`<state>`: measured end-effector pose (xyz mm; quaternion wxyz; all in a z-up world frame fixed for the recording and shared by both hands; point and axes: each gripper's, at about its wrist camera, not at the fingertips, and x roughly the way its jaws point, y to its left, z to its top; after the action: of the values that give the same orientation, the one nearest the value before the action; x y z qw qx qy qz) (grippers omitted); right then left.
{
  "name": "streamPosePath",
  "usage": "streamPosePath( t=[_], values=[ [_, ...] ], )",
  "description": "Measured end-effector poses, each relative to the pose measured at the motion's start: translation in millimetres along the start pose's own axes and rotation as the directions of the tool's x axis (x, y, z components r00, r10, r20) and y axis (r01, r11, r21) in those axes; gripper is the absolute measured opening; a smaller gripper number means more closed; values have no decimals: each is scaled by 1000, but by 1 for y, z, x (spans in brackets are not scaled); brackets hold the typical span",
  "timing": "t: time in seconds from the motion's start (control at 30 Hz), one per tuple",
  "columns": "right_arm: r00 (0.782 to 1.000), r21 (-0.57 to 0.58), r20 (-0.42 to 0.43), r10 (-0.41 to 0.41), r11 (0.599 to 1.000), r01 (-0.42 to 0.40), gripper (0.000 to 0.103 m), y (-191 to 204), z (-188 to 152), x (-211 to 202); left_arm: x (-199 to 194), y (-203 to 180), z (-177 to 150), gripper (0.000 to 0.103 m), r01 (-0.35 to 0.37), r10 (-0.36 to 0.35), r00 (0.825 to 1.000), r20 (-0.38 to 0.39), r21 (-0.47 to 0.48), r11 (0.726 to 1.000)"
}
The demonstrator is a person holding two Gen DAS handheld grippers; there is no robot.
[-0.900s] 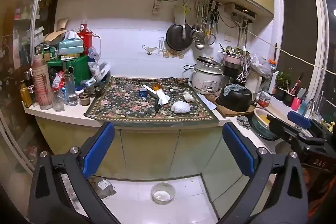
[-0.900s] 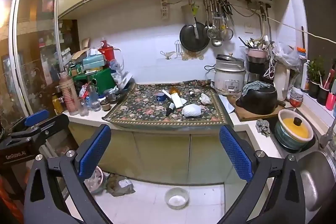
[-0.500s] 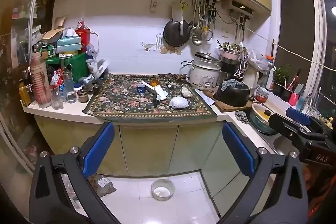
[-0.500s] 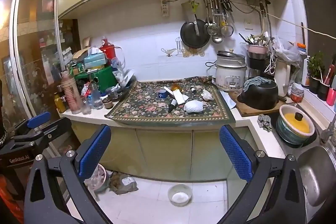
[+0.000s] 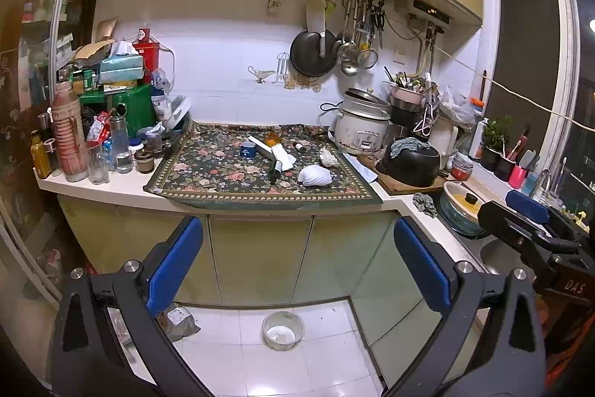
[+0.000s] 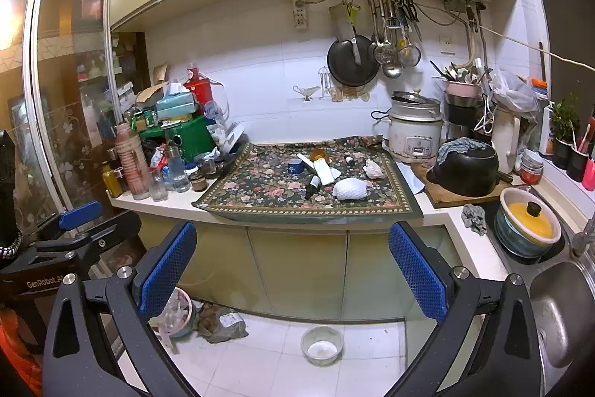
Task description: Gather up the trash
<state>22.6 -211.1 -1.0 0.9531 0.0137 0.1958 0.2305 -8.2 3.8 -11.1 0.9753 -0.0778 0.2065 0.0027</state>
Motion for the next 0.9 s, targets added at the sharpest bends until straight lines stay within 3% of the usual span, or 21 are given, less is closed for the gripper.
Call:
streamPosePath(
  t=[0.9],
  values=[
    [1000,-9,8,2,1000,-2,103,15,8,2,0,2,0,103,10,-10,1000,2,-6,1000]
  ],
)
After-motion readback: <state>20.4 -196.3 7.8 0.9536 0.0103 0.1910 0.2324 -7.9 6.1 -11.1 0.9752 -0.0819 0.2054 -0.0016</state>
